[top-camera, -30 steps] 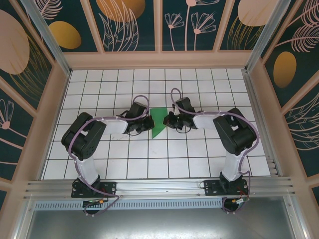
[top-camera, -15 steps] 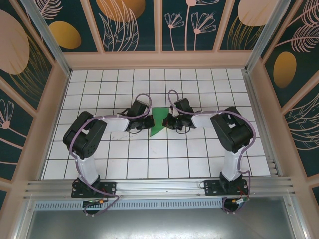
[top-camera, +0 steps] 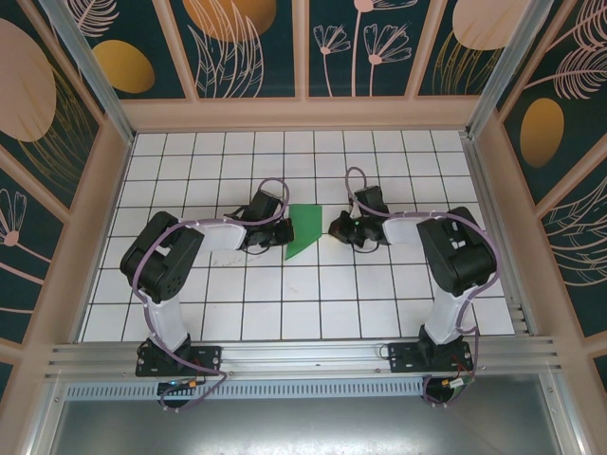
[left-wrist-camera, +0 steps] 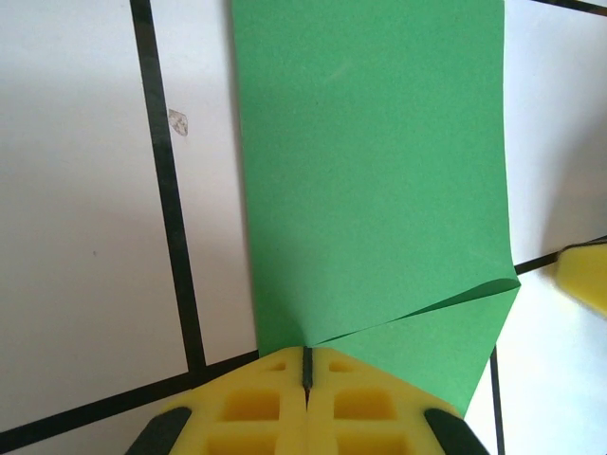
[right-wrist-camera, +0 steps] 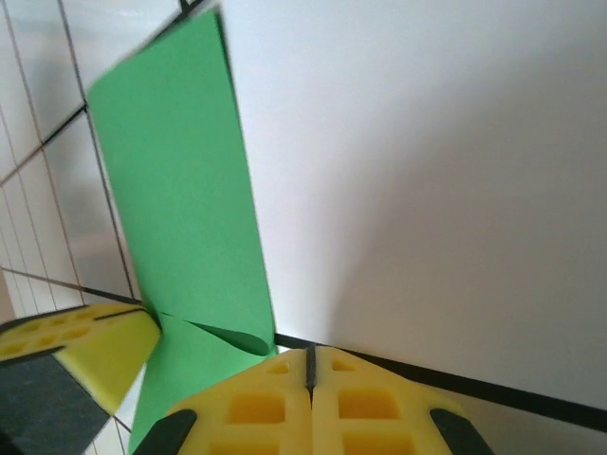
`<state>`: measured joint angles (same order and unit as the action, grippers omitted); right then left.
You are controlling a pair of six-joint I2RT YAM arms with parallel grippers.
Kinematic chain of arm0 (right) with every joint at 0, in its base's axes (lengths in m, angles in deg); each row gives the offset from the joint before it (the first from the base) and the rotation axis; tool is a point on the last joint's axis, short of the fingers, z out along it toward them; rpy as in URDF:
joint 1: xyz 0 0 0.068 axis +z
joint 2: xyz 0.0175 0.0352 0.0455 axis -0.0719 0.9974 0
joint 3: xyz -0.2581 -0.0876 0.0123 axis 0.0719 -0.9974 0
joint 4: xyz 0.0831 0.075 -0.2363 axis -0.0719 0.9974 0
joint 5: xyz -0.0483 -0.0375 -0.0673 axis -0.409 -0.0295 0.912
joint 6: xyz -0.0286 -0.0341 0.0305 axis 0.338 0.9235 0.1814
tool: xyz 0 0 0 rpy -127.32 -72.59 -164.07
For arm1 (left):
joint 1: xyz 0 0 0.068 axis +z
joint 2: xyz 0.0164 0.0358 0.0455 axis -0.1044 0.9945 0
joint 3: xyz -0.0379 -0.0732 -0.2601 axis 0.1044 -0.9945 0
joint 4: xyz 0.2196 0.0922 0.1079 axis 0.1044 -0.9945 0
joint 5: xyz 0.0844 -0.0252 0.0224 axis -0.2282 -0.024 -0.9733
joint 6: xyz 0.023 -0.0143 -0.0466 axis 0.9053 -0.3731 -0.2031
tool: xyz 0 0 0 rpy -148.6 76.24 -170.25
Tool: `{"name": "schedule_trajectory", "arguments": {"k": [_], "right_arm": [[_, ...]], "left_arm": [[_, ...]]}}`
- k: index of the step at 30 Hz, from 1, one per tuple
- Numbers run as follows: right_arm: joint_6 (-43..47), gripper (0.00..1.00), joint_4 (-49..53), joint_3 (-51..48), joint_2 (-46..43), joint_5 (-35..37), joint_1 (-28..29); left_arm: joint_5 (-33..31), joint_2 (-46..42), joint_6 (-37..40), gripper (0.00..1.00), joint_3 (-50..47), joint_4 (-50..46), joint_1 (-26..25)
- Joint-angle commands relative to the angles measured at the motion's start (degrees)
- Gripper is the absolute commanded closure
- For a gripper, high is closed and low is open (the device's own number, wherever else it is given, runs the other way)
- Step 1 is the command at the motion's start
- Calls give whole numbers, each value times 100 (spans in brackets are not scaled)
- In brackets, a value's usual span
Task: Fold a paper plane with a square sheet of paper (pick it up from the middle)
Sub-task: Third fold the triangle at the center of the table.
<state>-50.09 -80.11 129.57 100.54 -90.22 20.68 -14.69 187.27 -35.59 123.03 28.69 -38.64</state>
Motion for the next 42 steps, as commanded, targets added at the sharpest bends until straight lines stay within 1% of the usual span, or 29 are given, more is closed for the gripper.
{"name": "schedule_trajectory", "arguments": {"k": [1, 4, 8, 14, 19, 21, 24, 25, 29, 32, 37, 42], "right_arm": [[66, 100, 47, 110, -337, 80, 218], [157, 100, 75, 358, -143, -60, 542], [52, 100, -72, 605, 226, -268, 796], [24, 100, -49, 665, 637, -305, 825], [-29, 100, -60, 461, 775, -222, 823], [-61, 100, -70, 387, 813, -181, 825], [-111, 100, -10, 287, 851, -52, 825], [-139, 100, 18, 250, 874, 11, 825], [-236, 100, 92, 184, 957, 131, 816], [-303, 100, 102, 133, 989, 167, 821], [-339, 100, 162, 121, 1024, 196, 825], [-327, 100, 231, 146, 1051, 222, 828]], "left_arm": [[-514, 315, 178, 100, -99, -651, 66], [-436, 317, 213, 100, -30, -621, 66], [-386, 280, 256, 100, 32, -623, 65], [-279, 206, 245, 100, 79, -567, 65], [-186, 143, 182, 100, 89, -527, 71], [-155, 94, 140, 100, 290, -526, 65], [-178, -146, -55, 100, 362, -469, 65], [-141, -275, -159, 99, 341, -383, 61], [-1, -767, -673, 83, 90, 12, 67], [178, -1115, -1109, 80, -358, 421, 21], [434, -1264, -1706, 86, -907, 946, -238], [558, -965, -1805, 90, -896, 989, -466]]}}
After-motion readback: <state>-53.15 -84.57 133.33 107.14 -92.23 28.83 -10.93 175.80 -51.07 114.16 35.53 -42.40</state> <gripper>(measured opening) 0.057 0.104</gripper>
